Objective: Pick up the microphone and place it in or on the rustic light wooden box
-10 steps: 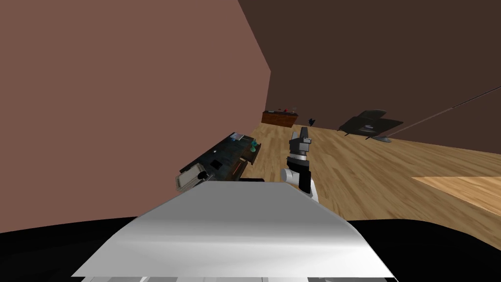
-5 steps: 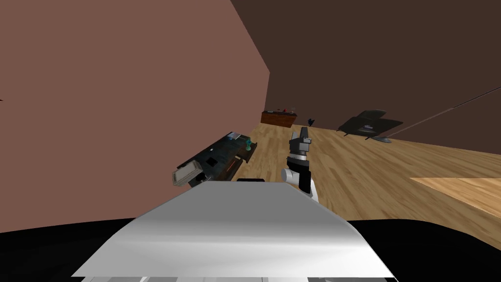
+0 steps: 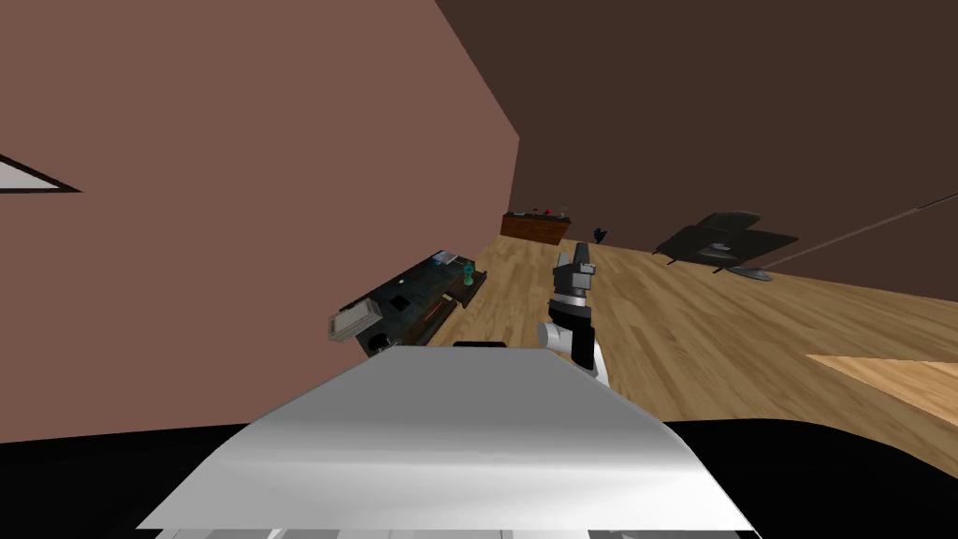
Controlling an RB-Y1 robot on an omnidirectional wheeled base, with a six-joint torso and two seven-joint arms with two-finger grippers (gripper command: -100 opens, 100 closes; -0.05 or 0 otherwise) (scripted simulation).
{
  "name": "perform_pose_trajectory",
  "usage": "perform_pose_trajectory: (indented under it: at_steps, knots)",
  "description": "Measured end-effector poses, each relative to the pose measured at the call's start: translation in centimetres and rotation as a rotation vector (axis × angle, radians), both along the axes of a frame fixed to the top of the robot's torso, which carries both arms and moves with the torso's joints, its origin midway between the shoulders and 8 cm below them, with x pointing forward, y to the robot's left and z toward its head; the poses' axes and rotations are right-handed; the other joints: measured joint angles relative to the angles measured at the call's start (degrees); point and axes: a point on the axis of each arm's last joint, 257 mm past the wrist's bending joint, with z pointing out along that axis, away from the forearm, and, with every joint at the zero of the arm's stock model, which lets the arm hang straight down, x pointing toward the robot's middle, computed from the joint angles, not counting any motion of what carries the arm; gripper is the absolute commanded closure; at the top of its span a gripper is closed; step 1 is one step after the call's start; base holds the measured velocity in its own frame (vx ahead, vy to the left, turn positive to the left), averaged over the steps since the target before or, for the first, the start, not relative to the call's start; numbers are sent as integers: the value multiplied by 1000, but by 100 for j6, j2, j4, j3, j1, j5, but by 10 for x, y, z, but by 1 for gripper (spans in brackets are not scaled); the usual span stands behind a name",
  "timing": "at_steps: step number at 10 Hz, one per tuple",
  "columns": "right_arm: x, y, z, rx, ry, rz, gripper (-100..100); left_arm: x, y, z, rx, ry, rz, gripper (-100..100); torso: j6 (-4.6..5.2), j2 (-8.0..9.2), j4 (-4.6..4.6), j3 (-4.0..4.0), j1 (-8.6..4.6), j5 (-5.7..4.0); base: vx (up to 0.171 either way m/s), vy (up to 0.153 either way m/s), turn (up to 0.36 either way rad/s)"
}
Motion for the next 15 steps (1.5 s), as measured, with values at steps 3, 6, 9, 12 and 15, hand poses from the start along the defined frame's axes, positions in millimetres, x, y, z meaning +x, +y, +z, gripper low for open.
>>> perform_pose_trajectory:
  at_steps: [3,6,9,12,15]
  knots:
    - [0,0,0,-1,0,0,0,-4,0,-9,-20,24,-9,100,8,-32,-5,-17,103,18,-43,-36,53]
    - [0,0,0,0,0,0,0,-9,5,-24,-56,70,-33,100,0,-24,-9,-16,87,19,-39,-50,48]
    - [0,0,0,-1,0,0,0,-5,4,-25,-65,74,-46,100,-6,-36,-11,-22,102,22,-27,-21,115]
    - [0,0,0,0,0,0,0,2,8,-37,-106,107,-73,100,-6,-21,-9,-14,99,27,-56,-37,90]
    - [0,0,0,-1,0,0,0,9,8,-47,-142,129,-94,100,-3,-37,-15,-25,125,42,-35,1,127]
